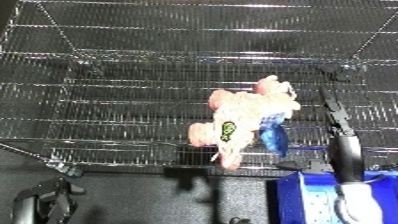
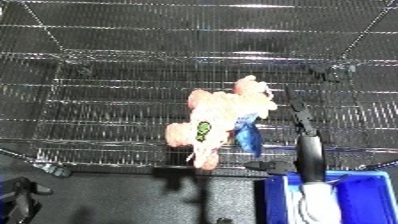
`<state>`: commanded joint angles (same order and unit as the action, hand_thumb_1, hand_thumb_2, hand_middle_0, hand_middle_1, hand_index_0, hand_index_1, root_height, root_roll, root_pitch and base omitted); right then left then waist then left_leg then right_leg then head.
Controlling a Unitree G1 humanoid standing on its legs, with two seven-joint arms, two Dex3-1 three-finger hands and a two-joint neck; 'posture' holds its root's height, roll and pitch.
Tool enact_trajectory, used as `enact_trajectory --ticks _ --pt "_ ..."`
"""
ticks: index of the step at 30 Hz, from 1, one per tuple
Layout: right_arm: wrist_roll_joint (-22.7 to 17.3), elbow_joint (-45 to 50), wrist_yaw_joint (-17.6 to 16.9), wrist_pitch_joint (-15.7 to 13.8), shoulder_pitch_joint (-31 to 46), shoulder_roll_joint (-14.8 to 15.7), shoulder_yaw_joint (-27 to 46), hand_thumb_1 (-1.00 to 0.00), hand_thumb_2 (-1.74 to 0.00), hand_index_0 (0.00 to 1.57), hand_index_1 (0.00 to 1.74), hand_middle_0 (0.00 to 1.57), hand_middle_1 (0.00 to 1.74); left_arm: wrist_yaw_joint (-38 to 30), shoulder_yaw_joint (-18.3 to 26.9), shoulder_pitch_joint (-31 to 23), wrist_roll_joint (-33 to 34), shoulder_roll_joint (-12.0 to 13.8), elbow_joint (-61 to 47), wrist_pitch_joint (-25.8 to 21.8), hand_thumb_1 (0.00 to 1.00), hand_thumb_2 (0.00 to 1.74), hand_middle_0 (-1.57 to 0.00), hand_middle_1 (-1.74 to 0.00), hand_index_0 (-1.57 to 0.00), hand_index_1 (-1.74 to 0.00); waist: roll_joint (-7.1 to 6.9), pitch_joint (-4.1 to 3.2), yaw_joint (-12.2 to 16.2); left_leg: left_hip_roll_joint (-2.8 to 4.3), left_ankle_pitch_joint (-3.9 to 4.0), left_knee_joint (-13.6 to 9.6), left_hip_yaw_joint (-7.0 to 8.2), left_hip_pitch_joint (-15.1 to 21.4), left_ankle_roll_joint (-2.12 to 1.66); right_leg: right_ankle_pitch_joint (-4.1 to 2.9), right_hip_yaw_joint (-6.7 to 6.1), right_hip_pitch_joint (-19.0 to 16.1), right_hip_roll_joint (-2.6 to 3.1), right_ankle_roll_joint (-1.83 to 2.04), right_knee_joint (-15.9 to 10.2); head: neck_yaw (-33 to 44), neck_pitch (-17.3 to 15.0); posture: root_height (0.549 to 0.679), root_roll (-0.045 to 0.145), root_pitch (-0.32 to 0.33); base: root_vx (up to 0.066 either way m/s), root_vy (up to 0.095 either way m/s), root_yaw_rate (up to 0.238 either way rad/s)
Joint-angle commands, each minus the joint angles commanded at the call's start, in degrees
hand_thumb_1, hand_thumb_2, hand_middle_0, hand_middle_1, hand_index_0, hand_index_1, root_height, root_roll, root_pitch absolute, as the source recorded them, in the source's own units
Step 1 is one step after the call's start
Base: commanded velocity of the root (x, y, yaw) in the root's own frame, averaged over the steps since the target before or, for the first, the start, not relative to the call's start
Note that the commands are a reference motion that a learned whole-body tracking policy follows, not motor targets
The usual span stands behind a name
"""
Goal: Pick up the object and place it into the box
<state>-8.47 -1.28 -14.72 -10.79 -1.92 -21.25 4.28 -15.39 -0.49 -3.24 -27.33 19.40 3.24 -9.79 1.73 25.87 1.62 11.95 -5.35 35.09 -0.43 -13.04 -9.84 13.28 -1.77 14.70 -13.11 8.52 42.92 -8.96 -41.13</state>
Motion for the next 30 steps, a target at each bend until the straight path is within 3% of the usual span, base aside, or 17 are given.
enact_trajectory --ticks 8,17,22,30 --pt "3.4 1.3 1.3 1.4 -1.2 -3.7 -0.4 0.00 0.00 0.00 0.00 0.00 0.00 1.4 0.7 -2.2 -0.6 0.5 -0.8 0.8 1.00 1.74 -1.57 -1.74 -1.57 -1.74 -0.30 0.12 -0.8 -0.06 -0.41 0.1 -0.04 -0.4 0.16 -0.10 -0.08 0.5 0.18 0.09 -0.5 -1.8 1.2 0.625 0.051 -0.230 0.012 0.005 -0.009" --pt "9.7 1.6 3.9 4.0 -6.9 -13.7 -3.6 0.00 0.00 0.00 0.00 0.00 0.00 2.7 -0.3 -4.1 -0.9 2.0 -0.1 1.5 1.00 1.74 -1.57 -1.74 -1.57 -1.74 -0.89 0.29 -2.3 -0.22 -0.61 -0.9 -0.07 -0.5 0.21 -0.31 0.16 0.9 0.30 0.26 -1.4 -5.3 3.1 0.629 0.047 -0.200 0.040 0.008 0.023" --pt "13.0 1.4 5.7 4.8 -12.1 -20.4 -7.1 0.00 0.00 0.00 0.00 0.00 0.00 3.3 -1.1 -5.1 -1.4 2.5 -0.4 1.5 1.00 1.74 -1.57 -1.74 -1.57 -1.74 -0.80 0.96 -3.3 -0.49 -0.78 -0.7 -0.43 -1.7 0.25 -0.61 0.21 2.0 0.22 0.41 -1.5 -7.4 4.5 0.631 0.044 -0.176 0.022 0.016 0.045" --pt "15.4 -2.5 7.6 5.5 -19.9 -24.6 -14.5 0.00 0.00 0.00 0.00 0.00 0.00 3.4 -3.0 -4.8 -2.3 3.5 -0.4 0.8 1.00 1.74 -1.57 -1.74 -1.57 -1.74 -0.28 1.70 -4.8 -0.78 -0.95 -0.2 -0.91 -3.7 0.32 -0.97 0.30 3.8 -0.08 0.63 -1.5 -9.6 6.6 0.630 0.039 -0.143 0.013 0.022 0.044"
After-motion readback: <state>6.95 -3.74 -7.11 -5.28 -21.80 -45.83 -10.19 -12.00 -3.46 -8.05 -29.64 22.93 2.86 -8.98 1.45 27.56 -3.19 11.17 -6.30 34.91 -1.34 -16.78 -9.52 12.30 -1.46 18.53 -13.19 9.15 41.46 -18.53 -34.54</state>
